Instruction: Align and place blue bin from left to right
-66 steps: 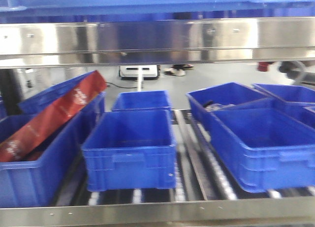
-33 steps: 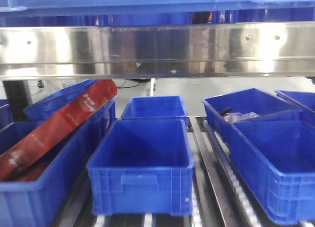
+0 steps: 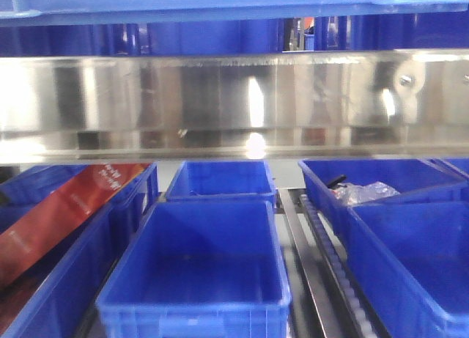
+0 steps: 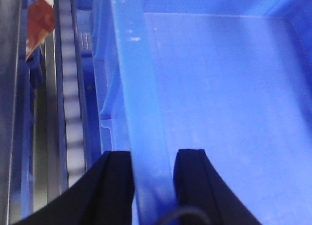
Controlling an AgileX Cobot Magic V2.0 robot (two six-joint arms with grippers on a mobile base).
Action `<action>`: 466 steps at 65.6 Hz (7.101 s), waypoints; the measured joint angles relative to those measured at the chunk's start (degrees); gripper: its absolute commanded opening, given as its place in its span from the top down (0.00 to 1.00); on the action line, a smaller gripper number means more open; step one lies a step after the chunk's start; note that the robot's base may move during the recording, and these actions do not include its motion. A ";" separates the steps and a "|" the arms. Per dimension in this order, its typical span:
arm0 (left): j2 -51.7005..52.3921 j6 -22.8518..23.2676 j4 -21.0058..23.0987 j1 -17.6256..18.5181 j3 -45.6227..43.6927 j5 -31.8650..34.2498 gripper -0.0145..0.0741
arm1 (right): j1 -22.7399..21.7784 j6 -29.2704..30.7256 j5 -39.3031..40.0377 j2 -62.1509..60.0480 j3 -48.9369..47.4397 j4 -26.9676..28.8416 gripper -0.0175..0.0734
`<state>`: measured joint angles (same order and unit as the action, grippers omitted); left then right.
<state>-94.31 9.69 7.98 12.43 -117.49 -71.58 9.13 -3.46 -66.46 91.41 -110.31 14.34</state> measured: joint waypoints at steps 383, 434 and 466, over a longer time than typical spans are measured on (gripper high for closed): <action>77.02 -3.66 -11.97 -5.69 92.71 56.48 0.96 | -4.93 2.83 53.85 -75.40 88.15 -18.03 0.88; 93.91 -11.04 -6.34 -17.70 117.57 65.44 0.96 | -4.93 2.83 53.98 -75.40 88.15 -18.12 0.88; 93.91 -11.04 -6.34 -17.70 117.57 65.74 0.96 | -4.93 2.83 53.98 -75.40 88.15 -18.12 0.88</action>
<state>-0.40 -1.35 1.64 -5.27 0.08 -5.84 4.20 -0.63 -12.47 16.01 -22.16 -3.78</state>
